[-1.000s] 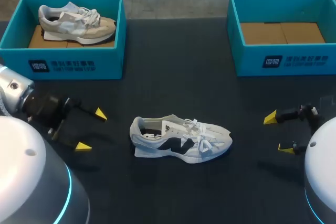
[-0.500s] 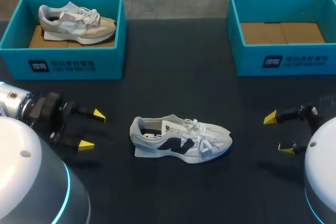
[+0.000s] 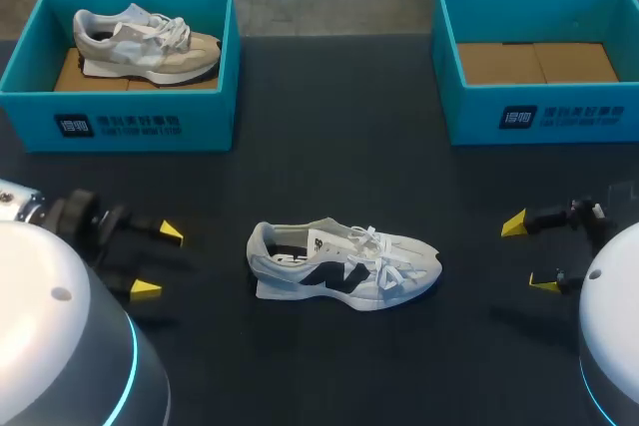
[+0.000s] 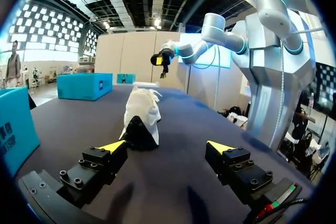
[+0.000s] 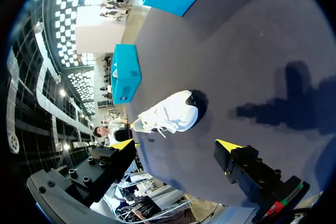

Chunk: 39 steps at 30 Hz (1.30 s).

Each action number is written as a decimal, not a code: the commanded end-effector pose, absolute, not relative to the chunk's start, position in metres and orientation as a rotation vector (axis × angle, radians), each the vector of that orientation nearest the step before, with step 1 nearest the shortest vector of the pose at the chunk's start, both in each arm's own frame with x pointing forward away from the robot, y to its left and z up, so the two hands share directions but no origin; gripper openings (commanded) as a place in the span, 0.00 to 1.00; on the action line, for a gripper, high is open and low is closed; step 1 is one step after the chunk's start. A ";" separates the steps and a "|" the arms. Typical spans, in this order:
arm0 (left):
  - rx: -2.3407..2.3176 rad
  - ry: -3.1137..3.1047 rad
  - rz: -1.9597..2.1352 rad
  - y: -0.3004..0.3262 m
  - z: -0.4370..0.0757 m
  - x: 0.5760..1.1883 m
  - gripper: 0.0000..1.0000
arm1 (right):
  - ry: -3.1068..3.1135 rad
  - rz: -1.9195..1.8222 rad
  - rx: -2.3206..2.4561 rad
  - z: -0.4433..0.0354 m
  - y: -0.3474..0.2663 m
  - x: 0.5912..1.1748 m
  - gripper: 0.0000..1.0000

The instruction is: Take the shoe out of the shoebox, open the shoe tongue, remove and reinsert the insole, then place the shoe into the shoebox

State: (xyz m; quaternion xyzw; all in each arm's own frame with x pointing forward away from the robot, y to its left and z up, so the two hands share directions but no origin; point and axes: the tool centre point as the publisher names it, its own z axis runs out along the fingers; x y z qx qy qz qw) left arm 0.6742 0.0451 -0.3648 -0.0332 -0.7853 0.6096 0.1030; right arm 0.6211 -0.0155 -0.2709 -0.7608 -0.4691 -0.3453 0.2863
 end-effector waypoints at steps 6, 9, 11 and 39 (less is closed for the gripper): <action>-0.079 -2.295 1.805 0.052 -0.380 0.677 1.00 | -1.254 -0.926 -2.036 -0.270 -0.015 0.619 1.00; -0.106 -2.313 1.809 0.051 -0.380 0.676 1.00 | -1.254 -0.926 -2.036 -0.270 -0.015 0.619 1.00; -0.109 -2.329 1.814 0.051 -0.380 0.676 1.00 | -1.254 -0.926 -2.036 -0.270 -0.015 0.619 1.00; -0.108 -2.372 1.804 0.053 -0.378 0.676 1.00 | -1.254 -0.926 -2.036 -0.270 -0.015 0.619 1.00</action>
